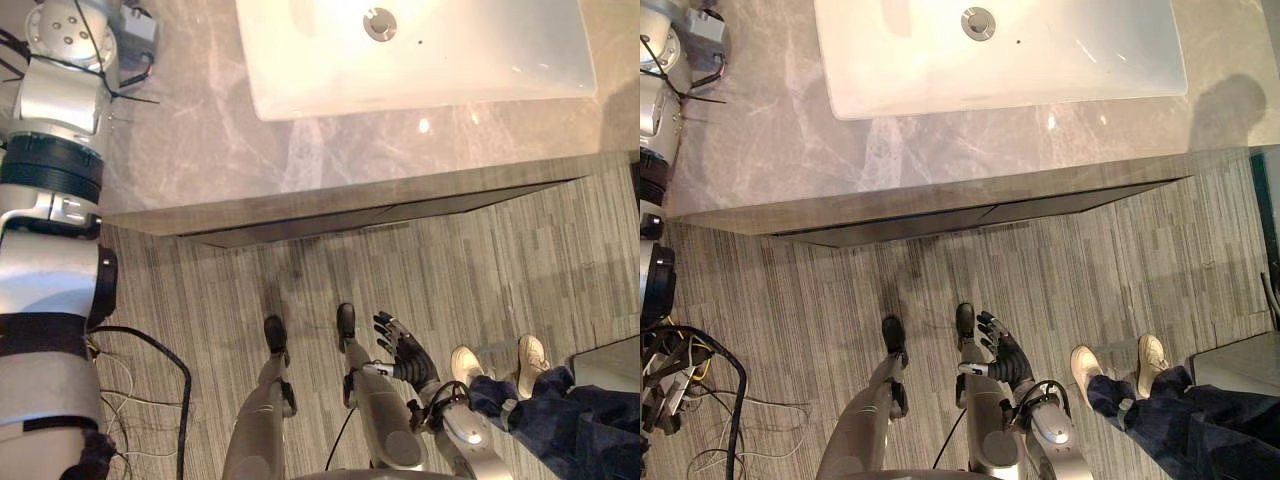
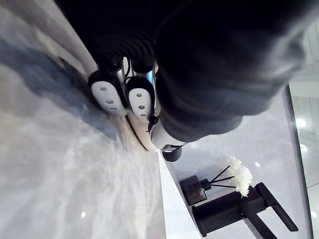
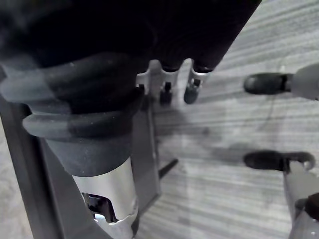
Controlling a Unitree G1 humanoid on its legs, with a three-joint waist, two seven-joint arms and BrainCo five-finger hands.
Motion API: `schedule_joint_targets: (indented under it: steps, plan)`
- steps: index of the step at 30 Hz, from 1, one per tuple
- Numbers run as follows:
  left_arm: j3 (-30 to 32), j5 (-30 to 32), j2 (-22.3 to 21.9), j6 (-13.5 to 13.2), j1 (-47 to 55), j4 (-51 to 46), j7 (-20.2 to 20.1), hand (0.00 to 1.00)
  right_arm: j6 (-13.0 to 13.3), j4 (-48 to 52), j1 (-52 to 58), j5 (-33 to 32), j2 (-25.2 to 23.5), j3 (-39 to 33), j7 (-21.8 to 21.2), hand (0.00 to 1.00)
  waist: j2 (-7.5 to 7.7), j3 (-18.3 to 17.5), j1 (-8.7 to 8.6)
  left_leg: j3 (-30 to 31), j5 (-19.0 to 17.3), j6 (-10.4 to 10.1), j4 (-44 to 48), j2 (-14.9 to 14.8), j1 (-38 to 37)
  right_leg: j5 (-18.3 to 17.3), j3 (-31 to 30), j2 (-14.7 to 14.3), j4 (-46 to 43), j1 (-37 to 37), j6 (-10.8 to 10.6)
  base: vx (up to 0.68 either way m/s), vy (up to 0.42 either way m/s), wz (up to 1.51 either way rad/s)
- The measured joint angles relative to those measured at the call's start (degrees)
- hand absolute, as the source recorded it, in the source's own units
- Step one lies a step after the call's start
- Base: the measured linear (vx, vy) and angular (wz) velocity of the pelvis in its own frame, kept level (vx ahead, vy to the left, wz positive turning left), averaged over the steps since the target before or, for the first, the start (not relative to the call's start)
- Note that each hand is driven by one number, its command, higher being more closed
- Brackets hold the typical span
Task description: Organize washtable
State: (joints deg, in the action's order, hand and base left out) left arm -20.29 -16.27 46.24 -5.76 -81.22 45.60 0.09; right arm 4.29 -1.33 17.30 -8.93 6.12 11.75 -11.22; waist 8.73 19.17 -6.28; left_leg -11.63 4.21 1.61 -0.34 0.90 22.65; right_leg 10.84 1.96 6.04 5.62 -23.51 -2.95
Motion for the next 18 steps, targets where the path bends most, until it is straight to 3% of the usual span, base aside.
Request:
schedule_joint_targets:
  steps: [3,8,14,16,18]
  plan:
    - [0.2,0.0,0.1,-1.4,-0.4,0.0,0.2,1.0,0.4,0.0,0.0,0.0,0.0,0.1,0.0,0.0,0.06,0.4,0.02,0.0,-0.1,0.1,0.6,0.0,0.8,0.2,0.1,0.1,0.0,-0.6,0.2,0.0,0.0,0.0]
    - [1.0,0.0,0.0,-1.3,1.5,-2.0,0.8,1.0,0.6,-0.2,0.0,0.0,0.0,0.3,0.0,0.0,0.06,0.4,-0.26,0.0,-0.1,0.1,0.7,0.0,0.4,0.1,0.2,0.1,0.0,0.0,0.2,0.0,0.0,0.0]
    - [6.0,-3.3,-4.3,-1.0,21.6,-23.3,1.2,1.0,0.2,-2.6,-2.2,0.1,0.1,0.3,0.2,0.0,-0.4,0.1,-0.07,0.3,-0.9,0.0,0.2,0.1,-4.6,-1.1,1.1,0.1,0.0,4.9,1.0,0.0,0.0,0.0]
    - [8.4,-5.1,-8.5,-1.4,30.3,-31.1,1.1,1.0,0.1,-2.7,-2.8,0.1,0.1,-0.2,0.3,0.0,-1.28,-0.7,0.89,0.6,-1.1,0.0,0.1,0.1,-5.9,-1.6,1.4,0.1,0.0,6.3,0.9,0.02,-0.004,0.07]
    - [11.6,-7.6,-13.7,-1.8,42.6,-38.4,0.9,1.0,-0.4,-3.0,-4.0,0.1,0.5,-1.5,0.9,0.0,-3.5,-2.9,1.39,1.8,-1.1,0.0,-0.8,0.2,-8.1,-2.3,2.8,0.1,0.0,8.7,0.2,0.07,-0.007,0.23]
